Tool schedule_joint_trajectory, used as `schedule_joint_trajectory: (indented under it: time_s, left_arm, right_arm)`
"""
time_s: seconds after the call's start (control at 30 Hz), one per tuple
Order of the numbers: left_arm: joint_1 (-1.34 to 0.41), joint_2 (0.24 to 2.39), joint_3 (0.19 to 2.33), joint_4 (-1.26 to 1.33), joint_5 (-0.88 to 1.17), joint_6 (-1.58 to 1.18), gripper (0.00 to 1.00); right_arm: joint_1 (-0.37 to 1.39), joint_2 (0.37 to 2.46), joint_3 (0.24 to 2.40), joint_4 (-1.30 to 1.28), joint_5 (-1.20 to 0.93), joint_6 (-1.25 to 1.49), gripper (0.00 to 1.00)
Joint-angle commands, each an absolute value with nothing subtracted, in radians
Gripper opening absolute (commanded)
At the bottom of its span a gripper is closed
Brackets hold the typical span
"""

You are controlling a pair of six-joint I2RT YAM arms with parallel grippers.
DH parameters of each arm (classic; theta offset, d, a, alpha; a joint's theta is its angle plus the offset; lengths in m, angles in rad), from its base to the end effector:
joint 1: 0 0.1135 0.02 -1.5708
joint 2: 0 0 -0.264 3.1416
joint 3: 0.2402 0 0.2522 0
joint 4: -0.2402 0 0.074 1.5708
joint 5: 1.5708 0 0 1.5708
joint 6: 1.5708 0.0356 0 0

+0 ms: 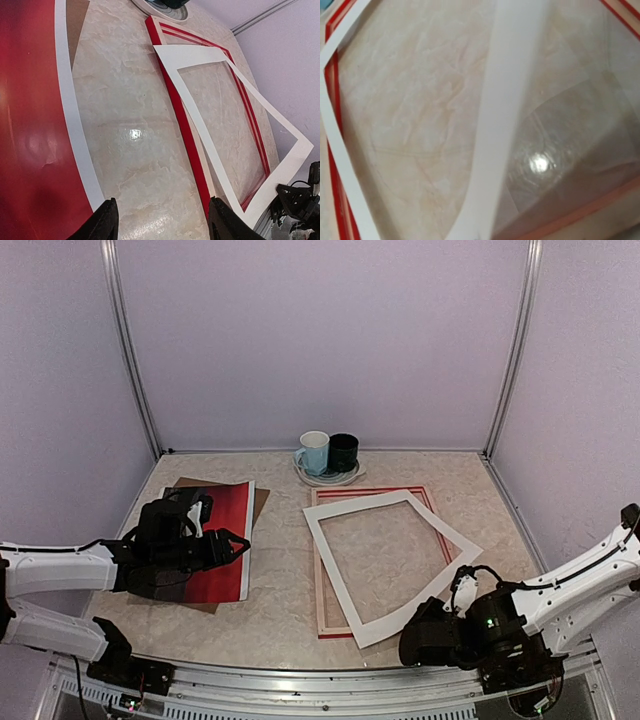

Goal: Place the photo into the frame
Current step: Place the mat board on the frame body.

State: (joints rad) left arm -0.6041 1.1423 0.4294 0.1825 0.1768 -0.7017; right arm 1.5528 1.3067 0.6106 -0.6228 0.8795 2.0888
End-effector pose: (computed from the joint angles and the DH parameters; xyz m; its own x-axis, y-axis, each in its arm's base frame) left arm 0.1848 -0.1352 0.1836 -0.7595 -0.2479 -0.6014 0.2537 0.7384 -0.6248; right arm 0.0311 0.2011 0.1637 -0.5422 0.6562 -0.5248 0.3291 0.7405 0.5860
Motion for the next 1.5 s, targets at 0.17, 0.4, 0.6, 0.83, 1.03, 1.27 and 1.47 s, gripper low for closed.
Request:
schedule_joint_trajectory:
  time_s: [0.17,0.4,0.6,0.83,1.03,1.27,1.47]
  left_arm:
    - [-0.613,1.152,0.442,0.225,0.197,-0.689,0.61]
    - [-0.633,1.169,0.445,0.236,0.182,-0.704,0.61]
    - [-0.66,1.187,0.469,0.234,0.162,-0.721,0.61]
    - [-0.704,1.24,0.532,0.234,0.132,-0.726,0.61]
    - [-0.721,1.331,0.623,0.24,0.123,-0.716,0.64]
    - [-0.723,1.493,0.727,0.272,0.157,-0.716,0.65]
    - [-0.724,1.582,0.759,0.295,0.175,-0.731,0.65]
  right_arm:
    - [1.505,1.328,0.649,-0.703,0.914,2.666,0.0]
    - [1.49,1.338,0.669,-0.669,0.92,2.589,0.3]
    - [1.475,1.317,0.775,-0.674,0.851,2.297,0.57]
    - [1.426,1.31,0.823,-0.555,0.7,1.931,0.77]
    - [1.351,1.306,0.843,-0.295,0.575,1.547,0.8]
    - [1.334,1.41,1.015,-0.259,0.443,1.268,0.86]
    - [1.326,1.442,1.056,-0.255,0.331,1.148,0.89]
